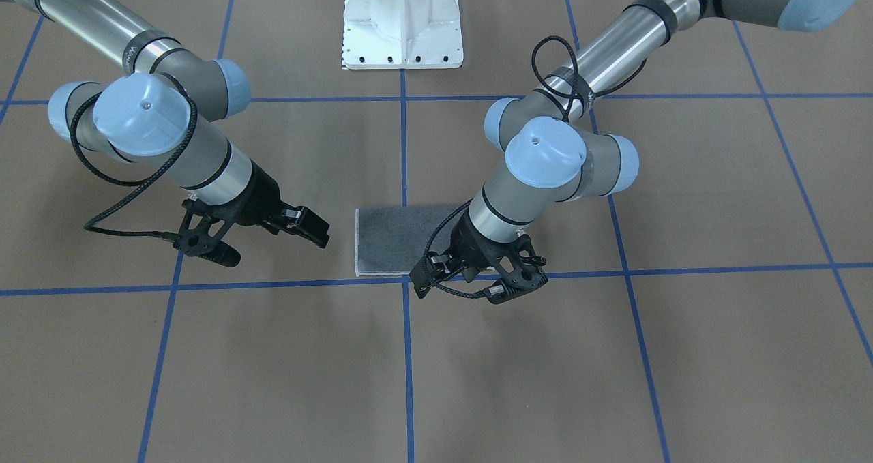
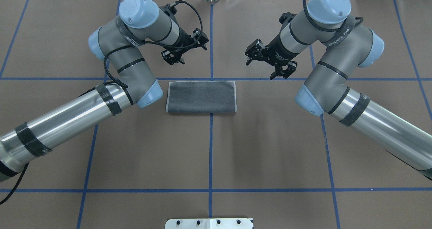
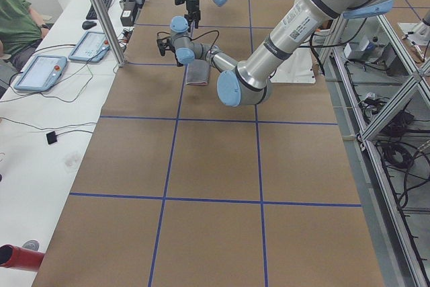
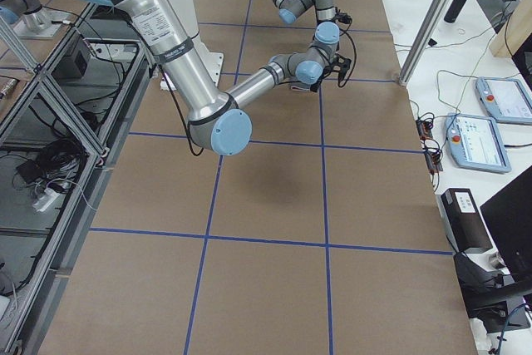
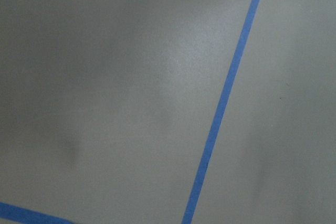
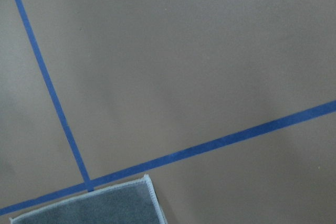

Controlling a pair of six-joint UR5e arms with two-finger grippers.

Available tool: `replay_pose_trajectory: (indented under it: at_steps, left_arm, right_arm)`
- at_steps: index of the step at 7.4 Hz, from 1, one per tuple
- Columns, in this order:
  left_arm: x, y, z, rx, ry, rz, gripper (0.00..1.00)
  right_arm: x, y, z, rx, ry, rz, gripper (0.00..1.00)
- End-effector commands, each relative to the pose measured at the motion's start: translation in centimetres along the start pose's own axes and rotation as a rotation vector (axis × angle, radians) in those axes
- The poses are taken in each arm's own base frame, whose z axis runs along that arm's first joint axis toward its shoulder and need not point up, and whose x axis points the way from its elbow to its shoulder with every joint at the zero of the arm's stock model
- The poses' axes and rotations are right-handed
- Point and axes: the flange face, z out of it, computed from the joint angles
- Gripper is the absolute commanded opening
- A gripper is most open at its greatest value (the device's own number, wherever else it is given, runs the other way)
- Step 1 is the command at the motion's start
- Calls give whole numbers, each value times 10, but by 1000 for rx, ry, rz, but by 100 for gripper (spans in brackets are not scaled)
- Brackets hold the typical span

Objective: Fold towel twice with both arms
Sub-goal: 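Move the right gripper to the folded towel's end nearest it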

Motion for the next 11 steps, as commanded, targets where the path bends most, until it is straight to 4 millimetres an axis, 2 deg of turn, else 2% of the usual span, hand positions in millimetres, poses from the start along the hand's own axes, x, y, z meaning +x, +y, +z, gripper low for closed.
replay_pose_trajectory:
  at_steps: [1, 2, 3, 4, 7, 9, 11]
  left_arm:
    - [-34, -23, -24, -24, -2, -8, 100]
    - [-47, -22, -26, -26, -5, 5, 100]
    - [-51, -23, -25, -26, -8, 4, 100]
    - [-52, -23, -25, -26, -8, 4, 100]
    - [-52, -22, -24, -26, -8, 4, 100]
    - [-55, -24, -23, -24, -12, 5, 100]
    - [-69, -24, -18, -25, -24, 21, 100]
  right_arm:
    - [-9, 53, 36, 13, 8, -28, 99]
    - [-13, 80, 60, 18, 25, -52, 99]
    - [-4, 98, 82, 27, 59, -63, 99]
    - [-5, 113, 100, 63, 97, -81, 99]
    - [-3, 115, 112, 72, 127, -100, 97]
    - [-17, 111, 115, 76, 126, -106, 96]
    - [-19, 107, 112, 82, 121, -105, 90]
